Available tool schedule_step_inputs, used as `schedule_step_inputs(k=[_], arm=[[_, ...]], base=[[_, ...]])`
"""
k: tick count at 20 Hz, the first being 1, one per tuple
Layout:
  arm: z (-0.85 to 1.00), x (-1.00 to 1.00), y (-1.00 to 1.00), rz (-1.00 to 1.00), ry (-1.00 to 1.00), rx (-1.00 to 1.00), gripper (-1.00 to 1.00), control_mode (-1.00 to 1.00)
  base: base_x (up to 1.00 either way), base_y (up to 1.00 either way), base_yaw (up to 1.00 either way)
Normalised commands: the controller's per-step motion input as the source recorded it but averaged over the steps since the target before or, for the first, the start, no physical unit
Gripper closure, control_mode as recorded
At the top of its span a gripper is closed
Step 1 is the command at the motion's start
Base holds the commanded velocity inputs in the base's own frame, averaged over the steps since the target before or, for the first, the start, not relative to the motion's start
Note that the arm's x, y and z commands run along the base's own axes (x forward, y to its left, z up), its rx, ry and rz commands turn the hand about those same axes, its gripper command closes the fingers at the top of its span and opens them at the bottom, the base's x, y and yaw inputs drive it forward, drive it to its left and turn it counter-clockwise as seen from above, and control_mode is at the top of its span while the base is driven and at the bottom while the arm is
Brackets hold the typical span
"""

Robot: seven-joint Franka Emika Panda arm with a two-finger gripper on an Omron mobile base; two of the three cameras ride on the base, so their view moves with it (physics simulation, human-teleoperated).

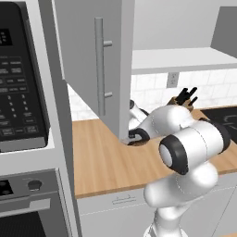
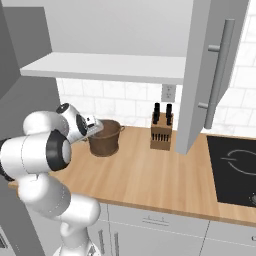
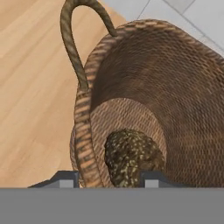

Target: Open the cabinet, pick up the bread from the cabinet and place it in the basket. Then move the basket to the dining counter.

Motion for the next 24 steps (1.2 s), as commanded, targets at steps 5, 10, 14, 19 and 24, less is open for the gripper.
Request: schedule_step_inputs(k=[5, 10, 14, 19, 24], arm=[[0.05, -0.64, 0.08, 0.02, -0.12, -0.09, 1.00, -1.00], [0.86, -0.72, 0.00, 0.06, -0.17, -0.11, 1.00, -1.00], [1.00, -0.81, -0.12, 0.04, 0.00, -0.04, 1.00, -1.00], [1.00, -0.81, -0.24, 0.05, 0.01, 0.00, 1.00, -1.00], [1.00, -0.85, -0.23, 0.07, 0.00, 0.00, 1.00, -1.00]], base=[[0.00, 0.00, 0.00], [0.00, 0.00, 0.00], [0.00, 0.00, 0.00], [0.00, 0.00, 0.00], [0.00, 0.00, 0.00]])
